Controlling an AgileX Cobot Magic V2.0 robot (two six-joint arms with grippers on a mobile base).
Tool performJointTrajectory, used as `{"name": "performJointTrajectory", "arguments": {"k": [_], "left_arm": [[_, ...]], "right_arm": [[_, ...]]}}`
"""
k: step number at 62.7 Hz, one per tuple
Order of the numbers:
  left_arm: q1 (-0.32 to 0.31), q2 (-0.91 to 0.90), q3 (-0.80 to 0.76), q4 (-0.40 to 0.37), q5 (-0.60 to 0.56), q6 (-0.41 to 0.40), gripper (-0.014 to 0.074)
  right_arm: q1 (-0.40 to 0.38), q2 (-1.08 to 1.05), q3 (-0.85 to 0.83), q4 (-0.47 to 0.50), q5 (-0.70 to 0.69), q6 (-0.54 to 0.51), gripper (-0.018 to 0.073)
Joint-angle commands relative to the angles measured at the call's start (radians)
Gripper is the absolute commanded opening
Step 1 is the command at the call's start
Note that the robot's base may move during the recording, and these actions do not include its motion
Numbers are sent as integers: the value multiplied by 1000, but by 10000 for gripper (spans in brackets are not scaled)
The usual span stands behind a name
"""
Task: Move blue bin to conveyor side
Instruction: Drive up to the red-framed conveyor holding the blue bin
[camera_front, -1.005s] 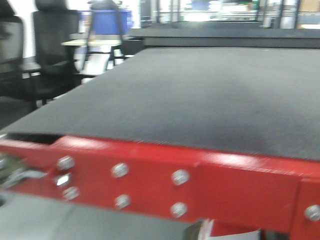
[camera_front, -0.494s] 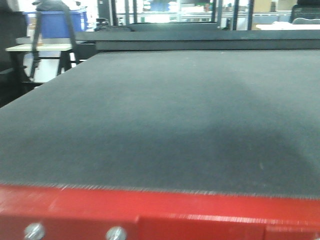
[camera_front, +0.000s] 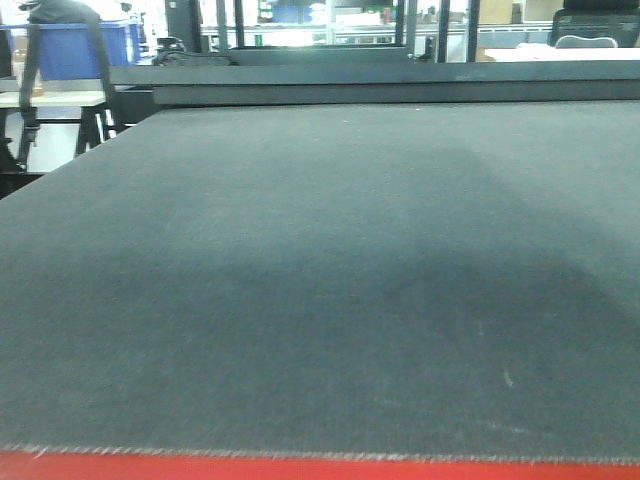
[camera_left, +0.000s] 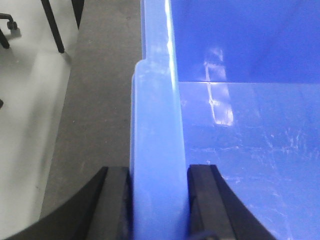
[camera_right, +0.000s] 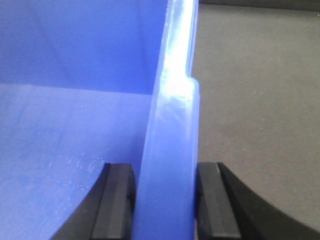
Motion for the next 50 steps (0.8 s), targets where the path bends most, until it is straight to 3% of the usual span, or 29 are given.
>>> {"name": "performJointTrajectory", "arguments": {"k": [1, 50], "left_arm": [[-6, -21, -13, 26, -97, 1, -20], [-6, -21, -13, 26, -97, 1, -20]], "right_arm": [[4, -25, -17, 1, -137, -26, -79], [4, -25, -17, 1, -137, -26, -79]]}}
